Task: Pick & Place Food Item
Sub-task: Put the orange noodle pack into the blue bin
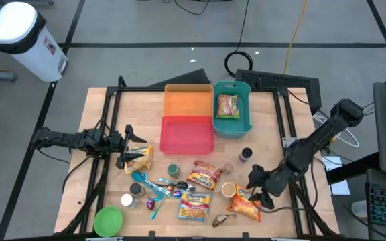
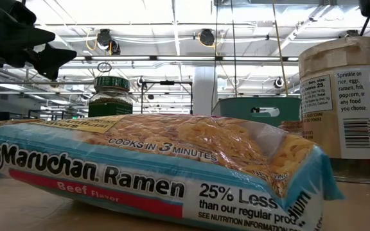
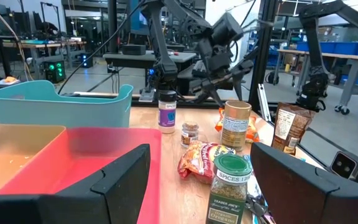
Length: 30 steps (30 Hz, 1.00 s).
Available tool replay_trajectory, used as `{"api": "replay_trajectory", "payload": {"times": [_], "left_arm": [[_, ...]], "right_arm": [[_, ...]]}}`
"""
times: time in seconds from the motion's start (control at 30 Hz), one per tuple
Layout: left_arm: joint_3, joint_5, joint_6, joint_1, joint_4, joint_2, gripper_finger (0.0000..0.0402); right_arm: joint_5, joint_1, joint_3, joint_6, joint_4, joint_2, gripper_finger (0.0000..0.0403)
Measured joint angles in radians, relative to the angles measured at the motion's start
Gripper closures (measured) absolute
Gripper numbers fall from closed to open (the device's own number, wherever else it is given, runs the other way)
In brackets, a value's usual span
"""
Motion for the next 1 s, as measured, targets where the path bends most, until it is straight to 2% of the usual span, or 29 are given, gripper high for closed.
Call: {"api": "replay_trajectory", "payload": {"times": [0.27, 0.5, 0.63, 0.8, 1.0], "left_arm": [[0.000, 0.000, 0.000, 0.000, -0.001, 0.000, 0.0119], [0.000, 0.000, 0.000, 0.000, -0.001, 0.000, 0.0119], [0.000, 0.000, 0.000, 0.000, -0.001, 0.000, 0.0119], [0.000, 0.000, 0.000, 0.000, -0.001, 0.000, 0.0119], [0.000, 0.000, 0.000, 0.000, -0.001, 0.000, 0.0119]], "right_arm": [[-0.019, 0.000, 0.000, 0.027, -0.034, 0.089, 0.0210], [-0.048, 0.000, 0.000, 0.047, -0.038, 0.117, 0.0220], [-0.048, 0.000, 0.000, 0.049, -0.054, 0.122, 0.0241], [-0.048, 0.000, 0.000, 0.070, -0.063, 0.116, 0.0290], [-0.048, -0.003, 0.000, 0.101, -0.067, 0.092, 0.0373]]}}
